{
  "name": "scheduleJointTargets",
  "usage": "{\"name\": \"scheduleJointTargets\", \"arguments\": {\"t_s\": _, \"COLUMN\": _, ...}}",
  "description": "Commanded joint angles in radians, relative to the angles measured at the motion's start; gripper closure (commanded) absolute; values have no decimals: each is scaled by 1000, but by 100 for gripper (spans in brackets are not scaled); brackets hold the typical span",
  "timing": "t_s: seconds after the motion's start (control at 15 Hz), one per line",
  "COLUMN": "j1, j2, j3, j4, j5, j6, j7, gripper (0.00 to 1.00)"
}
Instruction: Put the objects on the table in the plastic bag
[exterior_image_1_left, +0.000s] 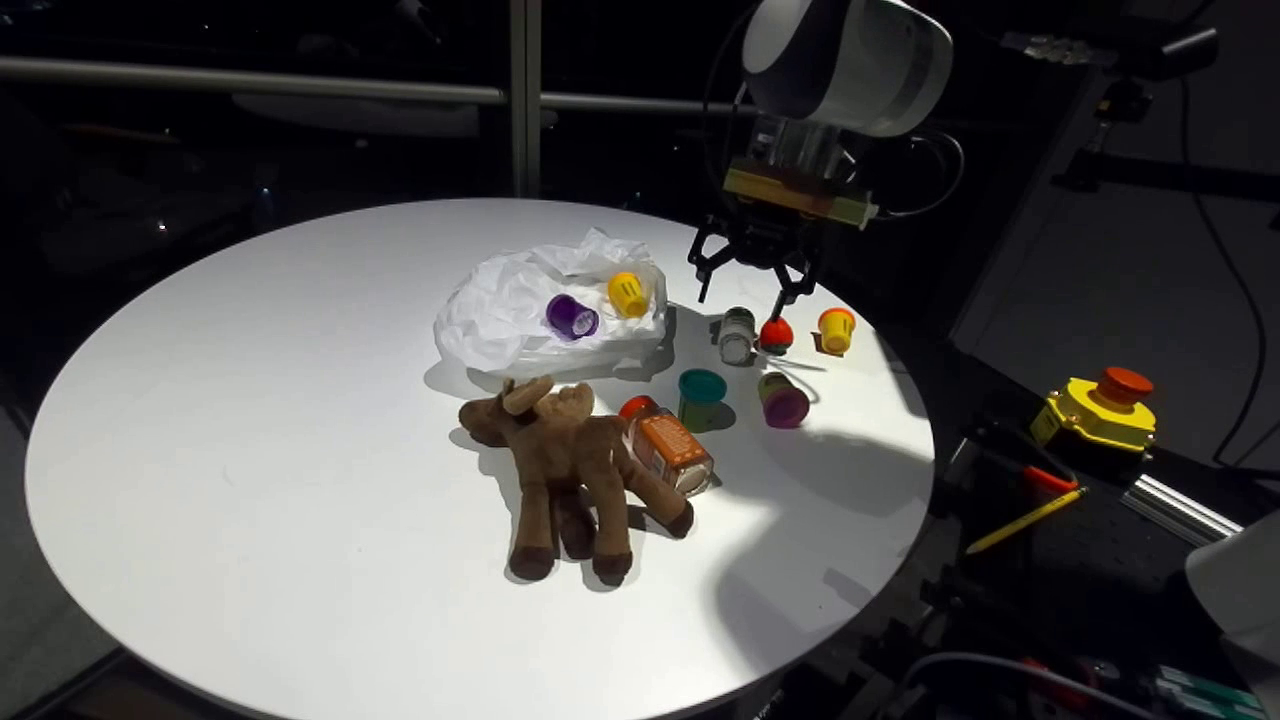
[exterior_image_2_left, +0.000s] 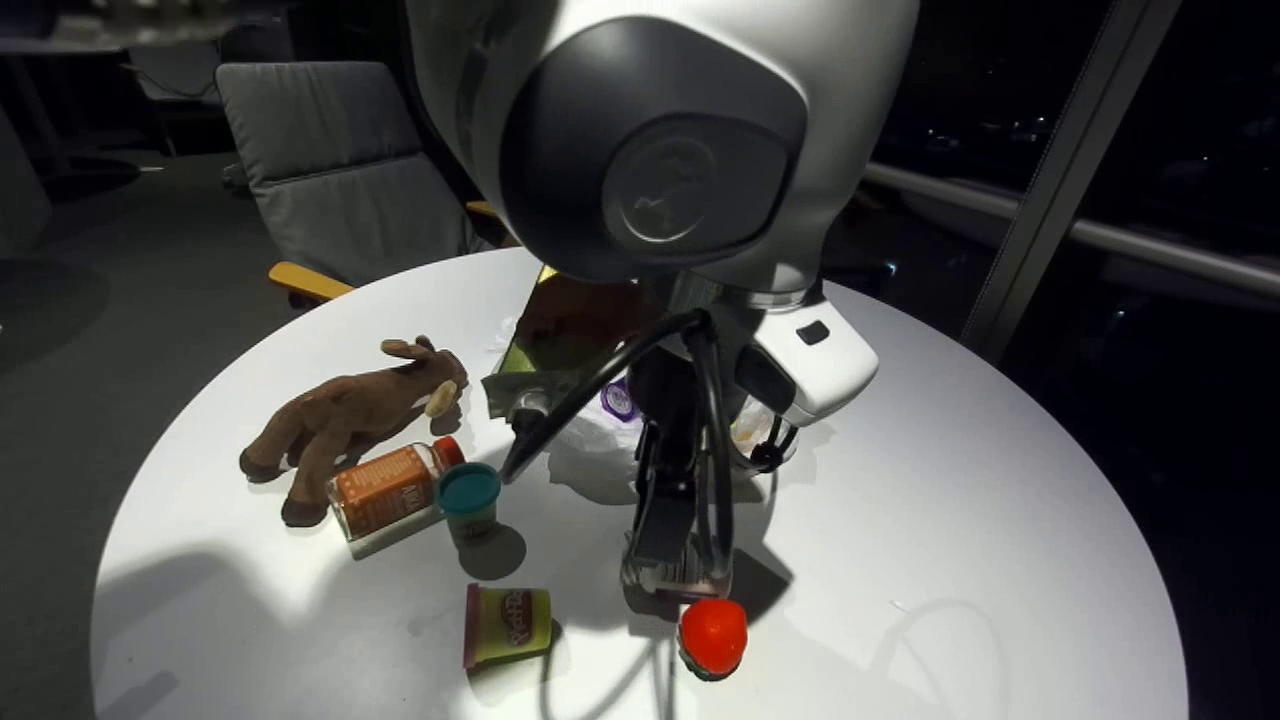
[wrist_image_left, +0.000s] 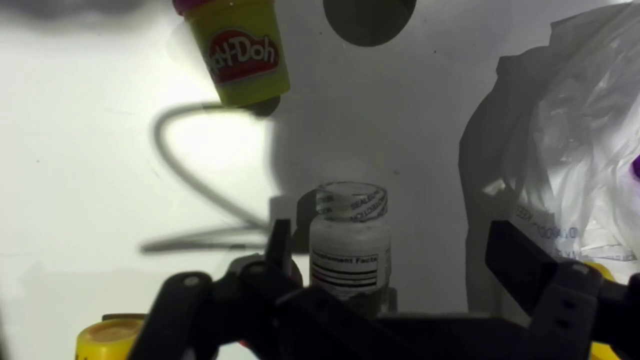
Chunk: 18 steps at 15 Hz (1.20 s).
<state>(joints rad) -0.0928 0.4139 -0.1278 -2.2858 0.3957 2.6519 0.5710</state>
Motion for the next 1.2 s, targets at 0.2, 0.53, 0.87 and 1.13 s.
{"name": "scheduleJointTargets", "arguments": {"t_s": 0.2, "j1": 31, "j2": 94, "j3": -42, "j4": 50, "j5": -8, "j6": 40, "j7": 124, "gripper": 0}}
{"name": "scheduleJointTargets", "arguments": {"t_s": 0.53, "j1": 33, "j2": 142, "j3": -41, "j4": 77, "j5": -7, "j6": 75, "j7": 146, "gripper": 34}}
{"name": "scheduleJointTargets", "arguments": {"t_s": 0.87, "j1": 45, "j2": 109, "j3": -54, "j4": 56, "j5": -28, "j6": 72, "j7": 138, "gripper": 73}}
{"name": "scheduleJointTargets", "arguments": {"t_s": 1.13, "j1": 96, "j2": -1, "j3": -95, "j4": 16, "j5": -123, "j6": 81, "j7": 123, "gripper": 72}}
